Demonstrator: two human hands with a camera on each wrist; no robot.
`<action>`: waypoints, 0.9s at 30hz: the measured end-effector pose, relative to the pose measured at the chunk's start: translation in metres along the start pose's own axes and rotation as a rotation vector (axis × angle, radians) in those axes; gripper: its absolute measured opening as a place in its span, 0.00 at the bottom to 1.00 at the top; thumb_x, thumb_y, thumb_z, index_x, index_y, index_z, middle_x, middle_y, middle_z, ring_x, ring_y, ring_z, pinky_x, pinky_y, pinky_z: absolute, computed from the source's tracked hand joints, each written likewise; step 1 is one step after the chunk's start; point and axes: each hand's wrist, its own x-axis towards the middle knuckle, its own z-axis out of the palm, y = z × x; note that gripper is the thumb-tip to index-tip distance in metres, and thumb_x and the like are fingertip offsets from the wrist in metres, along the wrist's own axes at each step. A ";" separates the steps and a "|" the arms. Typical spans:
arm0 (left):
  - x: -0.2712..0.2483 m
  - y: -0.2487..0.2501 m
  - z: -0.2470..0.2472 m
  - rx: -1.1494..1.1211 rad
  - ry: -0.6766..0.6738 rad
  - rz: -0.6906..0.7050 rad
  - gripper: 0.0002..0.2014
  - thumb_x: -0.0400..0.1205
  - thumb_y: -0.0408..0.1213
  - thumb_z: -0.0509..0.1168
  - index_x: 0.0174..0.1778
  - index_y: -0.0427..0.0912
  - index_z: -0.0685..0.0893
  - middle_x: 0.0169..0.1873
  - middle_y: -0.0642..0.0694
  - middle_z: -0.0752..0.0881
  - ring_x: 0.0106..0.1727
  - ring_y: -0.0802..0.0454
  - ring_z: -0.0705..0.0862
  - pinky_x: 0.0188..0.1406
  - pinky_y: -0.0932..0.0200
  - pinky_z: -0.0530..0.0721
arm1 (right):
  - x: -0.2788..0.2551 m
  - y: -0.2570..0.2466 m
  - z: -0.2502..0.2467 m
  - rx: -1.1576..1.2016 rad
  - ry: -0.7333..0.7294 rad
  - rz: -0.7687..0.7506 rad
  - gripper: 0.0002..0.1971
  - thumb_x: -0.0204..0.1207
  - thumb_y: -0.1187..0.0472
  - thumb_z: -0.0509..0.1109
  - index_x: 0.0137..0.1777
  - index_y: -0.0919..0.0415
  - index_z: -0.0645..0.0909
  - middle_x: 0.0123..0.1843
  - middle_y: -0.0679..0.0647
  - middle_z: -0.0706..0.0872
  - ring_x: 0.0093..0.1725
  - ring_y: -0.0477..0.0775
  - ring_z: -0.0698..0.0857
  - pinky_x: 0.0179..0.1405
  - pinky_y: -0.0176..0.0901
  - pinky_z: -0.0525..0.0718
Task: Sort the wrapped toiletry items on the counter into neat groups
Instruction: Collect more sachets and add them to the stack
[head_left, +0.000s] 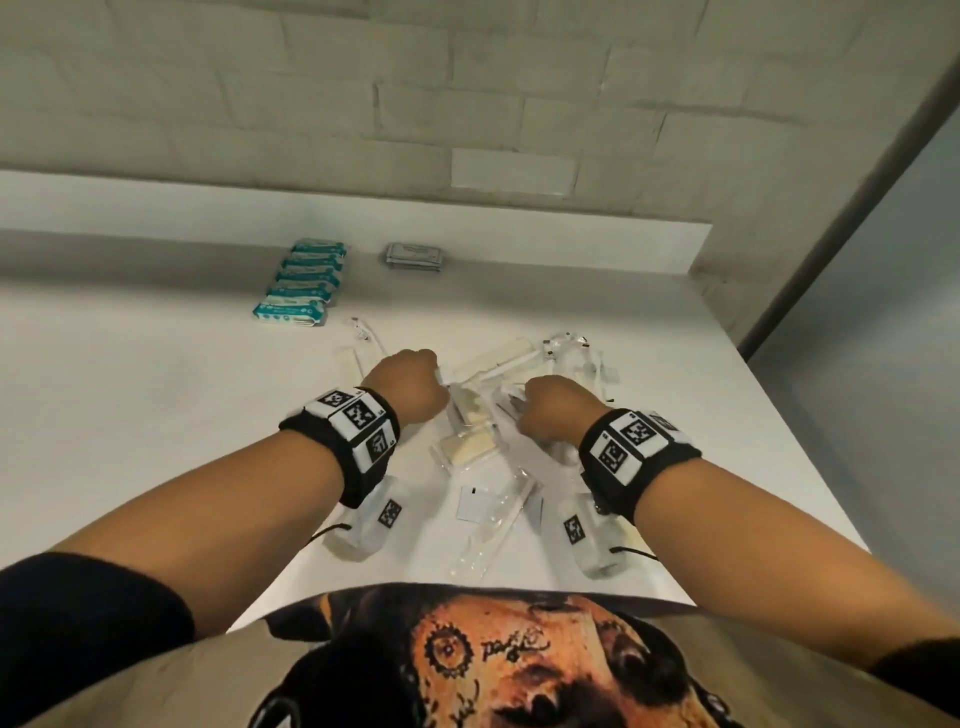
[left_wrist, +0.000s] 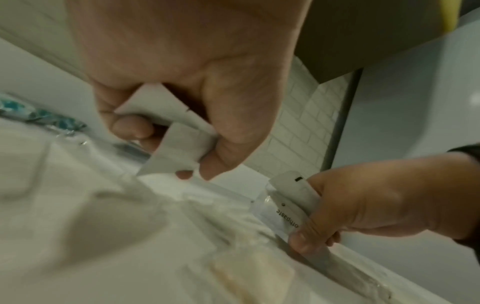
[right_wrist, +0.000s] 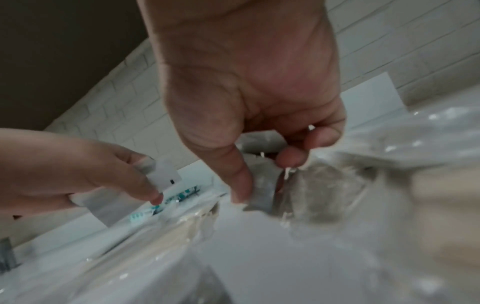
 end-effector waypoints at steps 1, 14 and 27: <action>-0.002 0.001 -0.004 -0.040 0.034 0.036 0.13 0.80 0.36 0.60 0.59 0.37 0.75 0.55 0.38 0.82 0.52 0.41 0.80 0.43 0.56 0.74 | -0.006 0.004 -0.005 0.070 0.038 -0.038 0.09 0.78 0.58 0.66 0.54 0.62 0.79 0.46 0.54 0.82 0.43 0.54 0.80 0.41 0.41 0.76; -0.029 0.024 0.012 0.036 -0.237 0.313 0.09 0.78 0.44 0.66 0.40 0.48 0.72 0.42 0.48 0.81 0.43 0.48 0.79 0.39 0.54 0.76 | -0.052 0.025 -0.008 -0.150 -0.238 -0.309 0.09 0.73 0.60 0.73 0.50 0.48 0.78 0.40 0.43 0.79 0.41 0.50 0.78 0.33 0.40 0.72; -0.033 0.045 0.048 0.145 -0.285 0.430 0.35 0.71 0.55 0.75 0.71 0.46 0.73 0.64 0.47 0.81 0.63 0.46 0.79 0.52 0.57 0.75 | -0.056 0.040 -0.023 -0.006 -0.017 -0.063 0.10 0.78 0.53 0.68 0.49 0.58 0.76 0.46 0.52 0.79 0.45 0.54 0.76 0.31 0.38 0.68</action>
